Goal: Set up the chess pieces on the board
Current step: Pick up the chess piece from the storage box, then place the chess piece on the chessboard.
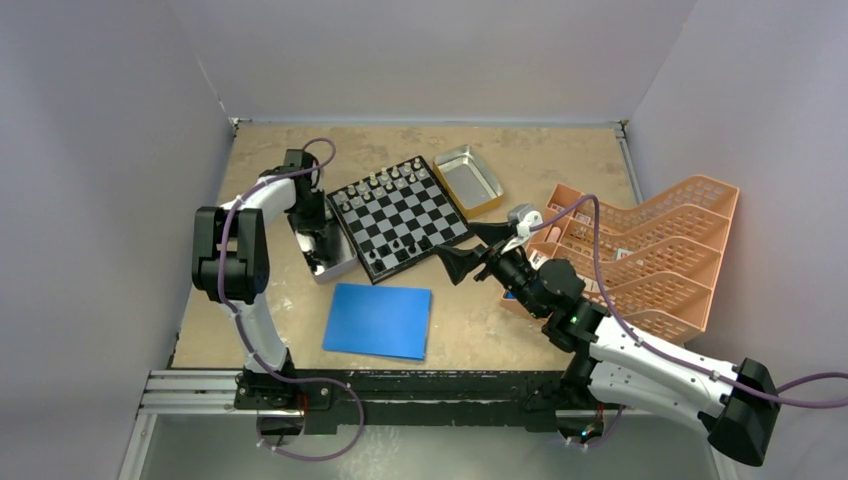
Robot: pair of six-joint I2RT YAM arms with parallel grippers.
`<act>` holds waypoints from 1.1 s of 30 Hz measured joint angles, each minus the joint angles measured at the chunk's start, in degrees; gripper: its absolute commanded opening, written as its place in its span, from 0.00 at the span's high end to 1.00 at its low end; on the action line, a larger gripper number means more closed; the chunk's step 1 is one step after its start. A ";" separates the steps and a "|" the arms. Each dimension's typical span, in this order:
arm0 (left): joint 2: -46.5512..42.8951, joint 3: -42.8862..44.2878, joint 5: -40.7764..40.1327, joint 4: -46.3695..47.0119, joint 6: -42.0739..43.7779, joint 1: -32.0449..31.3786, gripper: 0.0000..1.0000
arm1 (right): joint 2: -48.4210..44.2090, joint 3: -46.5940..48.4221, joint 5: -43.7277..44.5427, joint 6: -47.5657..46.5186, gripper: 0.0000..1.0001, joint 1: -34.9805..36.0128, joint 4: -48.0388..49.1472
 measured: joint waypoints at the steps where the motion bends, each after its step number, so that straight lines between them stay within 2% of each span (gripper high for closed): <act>1: 0.00 0.02 -0.02 -0.15 0.00 0.00 0.93 | 0.00 -0.22 0.17 0.02 0.01 0.00 0.31; 9: -1.90 0.04 1.31 -2.08 -0.85 0.00 0.98 | 0.02 -0.59 1.14 0.33 0.01 0.00 0.31; 14: -8.44 -0.39 4.22 -2.38 -2.34 0.02 0.98 | 0.17 -0.59 2.99 0.46 0.03 0.00 -0.17; 18: -14.67 -1.90 8.26 -1.46 -4.13 0.35 0.99 | 0.61 -0.52 3.28 1.01 0.10 0.00 -0.09; 21: -19.30 -4.22 13.53 -0.46 -6.27 1.33 0.99 | 2.19 -0.48 2.71 2.99 0.17 0.00 0.81; 28: -26.51 -7.32 29.07 2.78 -12.52 4.44 1.00 | 8.98 1.03 -1.51 6.60 0.18 0.00 5.55; 33: -32.52 -14.43 40.17 10.01 -20.17 4.46 1.00 | 16.20 3.98 -3.76 9.55 0.29 0.00 13.53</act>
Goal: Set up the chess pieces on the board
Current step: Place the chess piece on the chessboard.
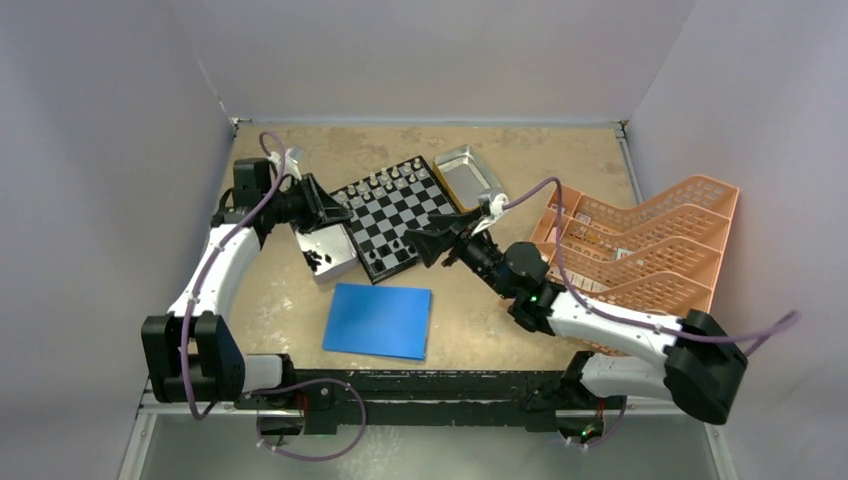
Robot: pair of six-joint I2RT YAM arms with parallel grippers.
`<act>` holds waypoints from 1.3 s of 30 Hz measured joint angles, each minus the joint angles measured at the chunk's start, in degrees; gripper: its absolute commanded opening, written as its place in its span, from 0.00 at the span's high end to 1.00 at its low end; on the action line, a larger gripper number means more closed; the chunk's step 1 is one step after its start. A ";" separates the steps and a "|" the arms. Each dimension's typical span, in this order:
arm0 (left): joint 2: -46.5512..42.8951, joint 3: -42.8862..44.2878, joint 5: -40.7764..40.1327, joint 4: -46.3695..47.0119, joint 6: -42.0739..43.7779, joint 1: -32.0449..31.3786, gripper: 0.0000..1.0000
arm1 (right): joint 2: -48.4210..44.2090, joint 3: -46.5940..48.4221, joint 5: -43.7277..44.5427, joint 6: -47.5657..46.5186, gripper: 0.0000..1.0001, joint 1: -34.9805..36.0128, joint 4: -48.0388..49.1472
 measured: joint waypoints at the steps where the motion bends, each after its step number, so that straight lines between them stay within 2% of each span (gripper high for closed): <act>1: -1.27 -1.95 2.38 1.99 -2.25 0.00 1.00 | 2.01 0.39 -1.05 0.28 0.32 0.00 3.13; 5: -4.31 -7.93 10.10 8.96 -10.73 0.00 1.00 | 11.58 2.51 -4.42 -1.36 0.40 0.20 14.88; 10: -5.57 -10.36 15.58 15.58 -19.15 0.00 1.00 | 21.99 4.44 -5.46 -6.62 0.51 0.63 27.23; 17: -7.32 -12.22 19.74 22.58 -26.84 0.00 1.00 | 31.65 4.61 -5.66 -18.38 0.49 2.12 40.15; 21: -8.11 -12.61 20.06 24.15 -28.57 0.00 1.00 | 35.76 4.61 -5.35 -27.17 0.49 5.53 43.06; 25: -8.92 -12.96 20.02 24.90 -29.83 0.00 1.00 | 38.95 4.90 -4.76 -31.87 0.49 8.13 43.58; 39: -10.32 -14.03 19.76 26.14 -31.34 0.00 1.00 | 40.26 6.56 1.16 -33.55 0.54 9.16 44.41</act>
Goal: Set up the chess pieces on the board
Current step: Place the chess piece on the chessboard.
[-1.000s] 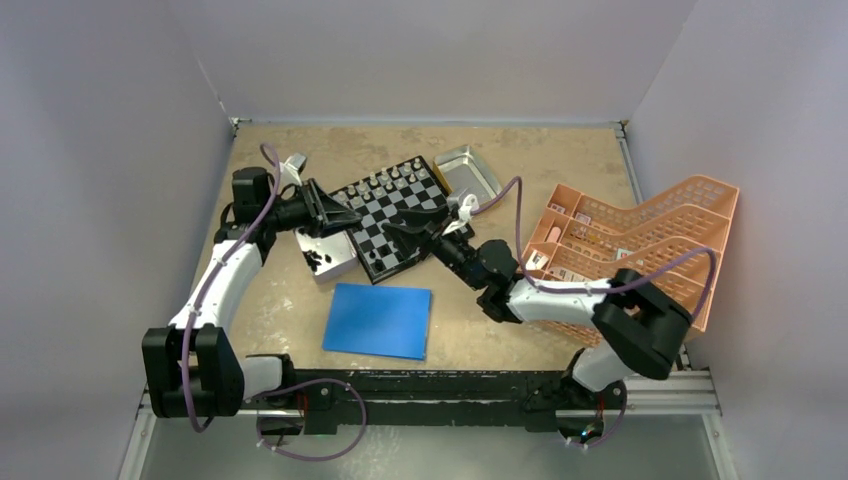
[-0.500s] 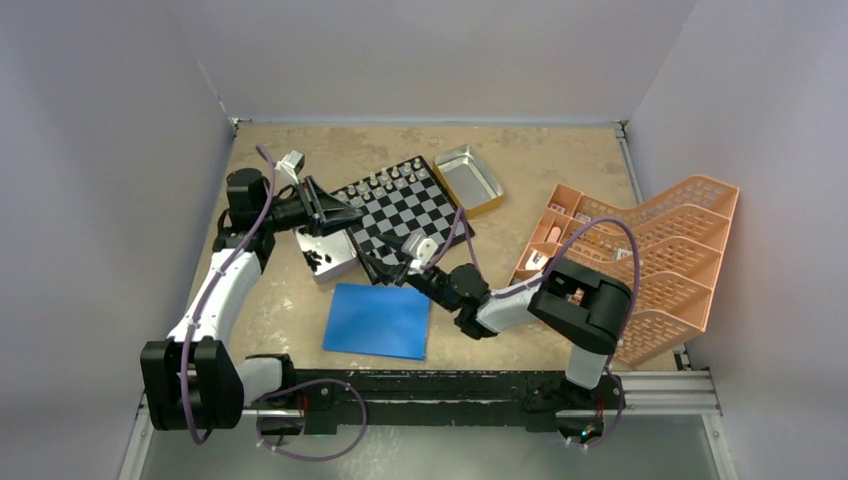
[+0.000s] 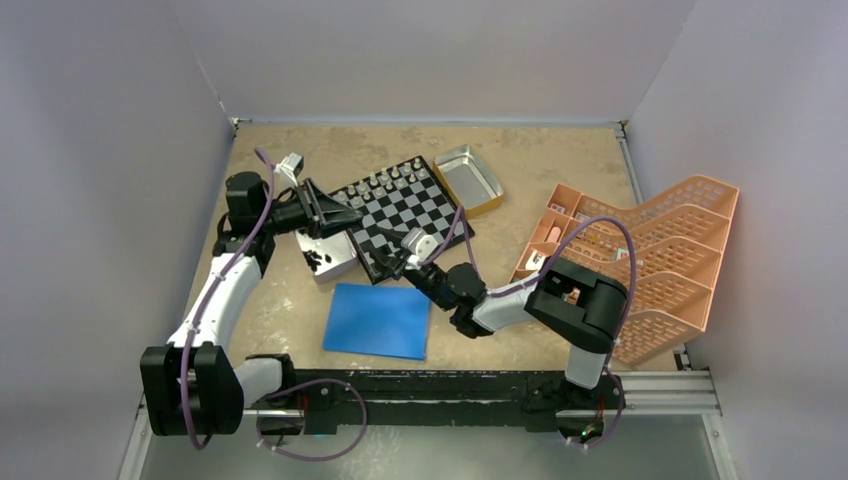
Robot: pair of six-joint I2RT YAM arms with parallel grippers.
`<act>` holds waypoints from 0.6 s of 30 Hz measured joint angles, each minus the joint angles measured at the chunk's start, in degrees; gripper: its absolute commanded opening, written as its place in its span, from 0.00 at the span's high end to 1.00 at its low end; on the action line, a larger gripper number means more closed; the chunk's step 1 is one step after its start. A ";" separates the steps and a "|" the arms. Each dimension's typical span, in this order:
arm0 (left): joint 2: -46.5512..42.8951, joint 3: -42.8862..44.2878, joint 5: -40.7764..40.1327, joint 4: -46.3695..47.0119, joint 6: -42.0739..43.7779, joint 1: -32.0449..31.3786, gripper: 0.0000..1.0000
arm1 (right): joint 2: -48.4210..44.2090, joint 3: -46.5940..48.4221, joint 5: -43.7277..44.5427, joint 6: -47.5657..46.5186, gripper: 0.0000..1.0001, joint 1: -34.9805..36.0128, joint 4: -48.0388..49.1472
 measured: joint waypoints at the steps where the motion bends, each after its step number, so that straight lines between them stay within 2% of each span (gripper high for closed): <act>1: -0.07 -0.33 0.00 0.15 -0.04 0.00 1.00 | 0.00 0.26 -0.02 0.02 0.54 0.00 0.11; 18: -0.07 -3.65 0.09 3.67 -1.55 0.00 1.00 | 0.00 2.56 -0.48 1.99 0.62 0.15 0.31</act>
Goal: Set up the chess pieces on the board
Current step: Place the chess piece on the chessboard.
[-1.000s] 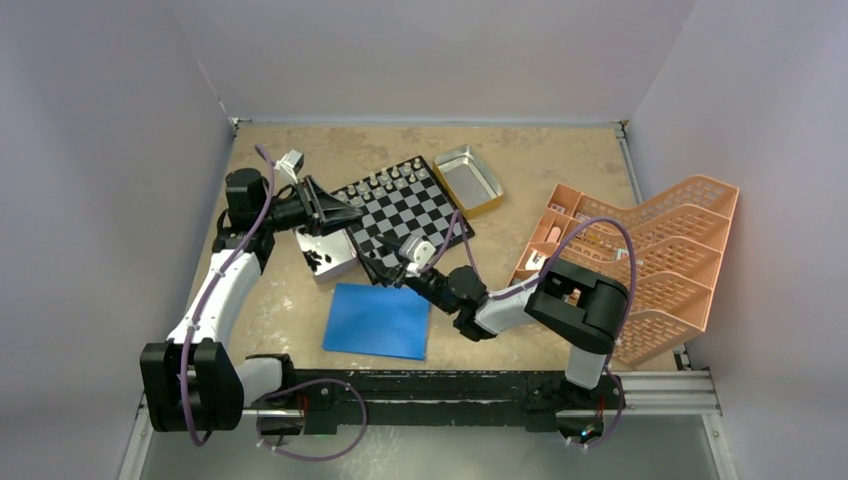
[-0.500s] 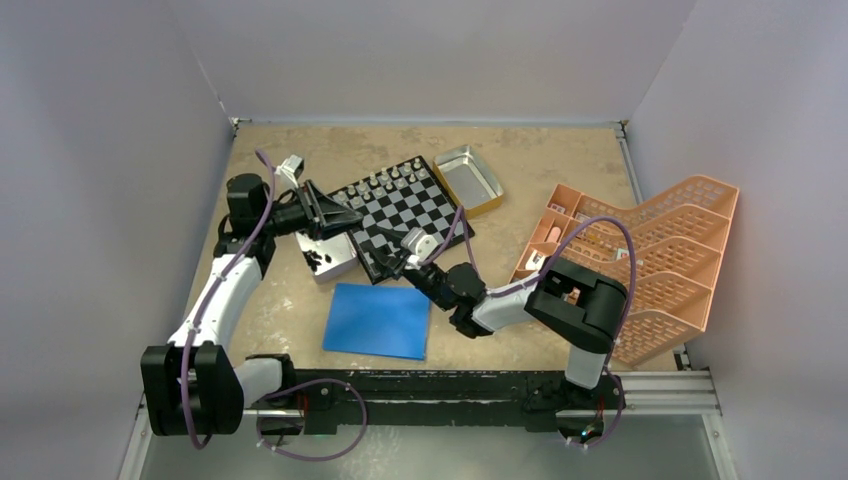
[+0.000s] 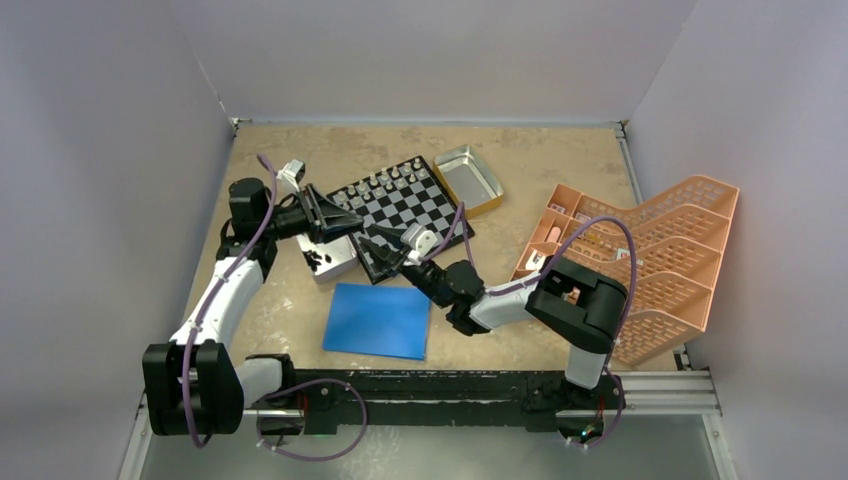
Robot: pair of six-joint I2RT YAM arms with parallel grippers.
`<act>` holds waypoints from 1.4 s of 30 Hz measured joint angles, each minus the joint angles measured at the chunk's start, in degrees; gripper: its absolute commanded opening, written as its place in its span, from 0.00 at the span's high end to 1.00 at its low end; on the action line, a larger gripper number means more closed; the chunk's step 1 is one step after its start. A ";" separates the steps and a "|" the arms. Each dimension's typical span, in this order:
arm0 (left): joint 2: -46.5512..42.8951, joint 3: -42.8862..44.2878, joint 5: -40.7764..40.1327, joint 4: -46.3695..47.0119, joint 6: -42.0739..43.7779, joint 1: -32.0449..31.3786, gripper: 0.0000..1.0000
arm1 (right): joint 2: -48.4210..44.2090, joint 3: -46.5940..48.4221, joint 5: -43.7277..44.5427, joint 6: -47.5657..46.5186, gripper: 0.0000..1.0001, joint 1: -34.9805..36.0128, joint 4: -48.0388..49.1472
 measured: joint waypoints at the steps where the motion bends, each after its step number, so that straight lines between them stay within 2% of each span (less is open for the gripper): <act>1: 0.02 -0.09 0.00 0.00 -0.02 0.00 1.00 | 0.00 0.04 -0.02 0.07 0.63 0.04 0.02; 8: 0.02 -0.87 0.00 1.42 -0.46 0.00 1.00 | 0.09 1.29 -0.11 1.05 0.65 0.33 0.20; 12: 0.02 -0.94 0.07 2.03 -1.14 0.00 1.00 | 0.50 1.77 -0.09 1.44 0.69 0.39 0.35; 15: 0.02 -0.94 0.07 2.51 -1.49 0.00 1.00 | 1.05 2.38 0.09 1.55 0.77 0.42 0.44; 19: 0.00 -0.96 -0.44 2.67 -1.57 0.13 0.98 | 1.51 2.64 1.07 1.81 0.96 0.37 0.66; 20: -0.02 -0.96 -0.57 2.75 -1.60 0.22 0.96 | 1.55 2.64 1.51 1.92 1.00 0.37 0.70; 29: -1.84 -1.84 -1.42 1.77 -0.46 0.13 0.59 | -0.17 -0.52 3.06 2.12 1.00 0.50 1.20; 30: -1.92 -1.81 -1.42 1.57 -0.15 0.11 0.52 | -1.11 -1.79 3.26 2.14 1.00 0.59 1.07; 32: -2.01 -1.64 -1.38 0.96 1.11 0.11 0.47 | -3.65 -3.69 3.72 2.38 1.00 0.66 0.02; 37: -1.97 1.84 -1.79 -4.61 7.50 0.11 0.46 | -16.17 -3.23 6.38 3.93 1.00 0.37 -12.04; 42: -1.84 5.42 -3.15 -9.62 17.03 0.11 0.47 | -23.39 2.64 5.68 8.33 1.00 -2.80 -33.07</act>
